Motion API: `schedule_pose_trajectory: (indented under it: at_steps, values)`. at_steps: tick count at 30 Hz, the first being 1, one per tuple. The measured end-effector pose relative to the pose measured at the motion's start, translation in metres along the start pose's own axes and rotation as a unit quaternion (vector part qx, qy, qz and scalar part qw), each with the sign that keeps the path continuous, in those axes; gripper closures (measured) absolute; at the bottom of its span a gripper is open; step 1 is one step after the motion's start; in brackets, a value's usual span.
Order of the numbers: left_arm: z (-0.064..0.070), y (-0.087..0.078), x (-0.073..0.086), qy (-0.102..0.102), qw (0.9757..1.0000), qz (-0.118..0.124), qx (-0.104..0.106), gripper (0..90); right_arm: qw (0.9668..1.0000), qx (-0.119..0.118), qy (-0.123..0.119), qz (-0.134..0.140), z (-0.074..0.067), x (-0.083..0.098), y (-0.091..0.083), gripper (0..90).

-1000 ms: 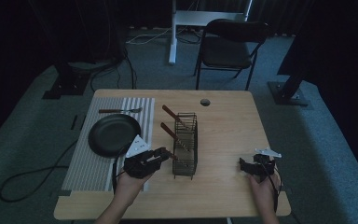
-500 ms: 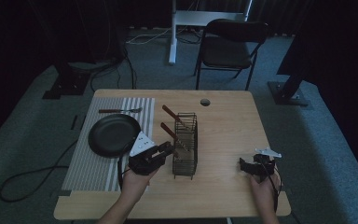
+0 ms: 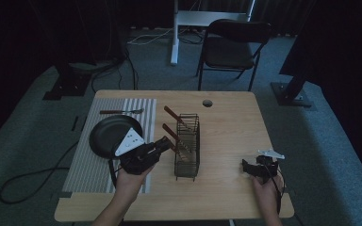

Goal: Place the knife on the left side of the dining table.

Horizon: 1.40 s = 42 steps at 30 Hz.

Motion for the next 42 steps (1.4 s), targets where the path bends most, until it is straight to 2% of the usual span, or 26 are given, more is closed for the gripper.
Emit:
schedule_pose_trajectory:
  at_steps: [4, 7, 8, 12, 16, 24, 26, 27, 30, 32, 33, 36, 39, 40, 41, 42]
  values:
    - [0.008, -0.011, -0.011, 0.013, 0.9997, 0.02, 0.002, 82.0, 1.0, 0.0, 0.0, 0.0, 0.0, 0.0, 0.0, 12.0]
    - [0.01, -0.014, -0.014, 0.014, 0.9996, 0.023, 0.003, 82.0, 1.0, 0.0, 0.0, 0.0, 0.0, 0.0, 0.0, 12.0]
    - [0.015, -0.022, -0.023, 0.018, 0.9992, 0.036, 0.006, 82.0, 1.0, 0.0, 0.0, 0.0, 0.0, 0.0, 0.0, 12.0]
    - [0.018, -0.032, -0.032, 0.023, 0.9984, 0.052, 0.004, 82.0, 1.0, 0.0, 0.0, 0.0, 0.0, 0.0, 0.0, 12.0]
    - [0.019, -0.041, -0.038, 0.03, 0.9975, 0.064, -0.004, 82.0, 1.0, 0.0, 0.0, 0.0, 0.0, 0.0, 0.0, 12.0]
    - [0.012, -0.057, -0.043, 0.027, 0.9964, 0.079, -0.018, 82.0, 1.0, 0.0, 0.0, 0.0, 0.0, 0.0, 0.0, 12.0]
    - [0.008, -0.063, -0.044, 0.024, 0.9958, 0.084, -0.026, 82.0, 1.0, 0.0, 0.0, 0.0, 0.0, 0.0, 0.0, 12.0]
    - [0.003, -0.067, -0.044, 0.022, 0.9951, 0.089, -0.036, 82.0, 1.0, 0.0, 0.0, 0.0, 0.0, 0.0, 0.0, 12.0]
    - [-0.002, -0.071, -0.043, 0.022, 0.9947, 0.09, -0.045, 82.0, 1.0, 0.0, 0.0, 0.0, 0.0, 0.0, 0.0, 12.0]
    - [-0.01, -0.075, -0.041, 0.015, 0.9942, 0.091, -0.055, 82.0, 1.0, 0.0, 0.0, 0.0, 0.0, 0.0, 0.0, 12.0]
    - [-0.018, -0.078, -0.037, 0.007, 0.9937, 0.091, -0.065, 82.0, 1.0, 0.0, 0.0, 0.0, 0.0, 0.0, 0.0, 12.0]
    - [-0.024, -0.08, -0.033, 0.001, 0.993, 0.09, -0.075, 82.0, 1.0, 0.0, 0.0, 0.0, 0.0, 0.0, 0.0, 12.0]
    - [-0.039, -0.083, -0.022, -0.008, 0.9919, 0.083, -0.097, 82.0, 1.0, 0.0, 0.0, 0.0, 0.0, 0.0, 0.0, 12.0]
    - [-0.039, -0.083, -0.022, -0.008, 0.9919, 0.083, -0.097, 82.0, 1.0, 0.0, 0.0, 0.0, 0.0, 0.0, 0.0, 12.0]
    - [-0.046, -0.084, -0.016, -0.016, 0.9909, 0.08, -0.107, 82.0, 1.0, 0.0, 0.0, 0.0, 0.0, 0.0, 0.0, 12.0]
    - [-0.046, -0.084, -0.016, -0.016, 0.9909, 0.08, -0.107, 82.0, 1.0, 0.0, 0.0, 0.0, 0.0, 0.0, 0.0, 12.0]
Point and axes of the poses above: each handheld gripper's, and its own axes: y roughly forward along the jaws, x roughly out of its underside, z roughly to its right, the point moved 1 cm from there along y, roughly forward along the jaws, and after that the axes turned 11 degrees about -y, right-handed, at the moved point
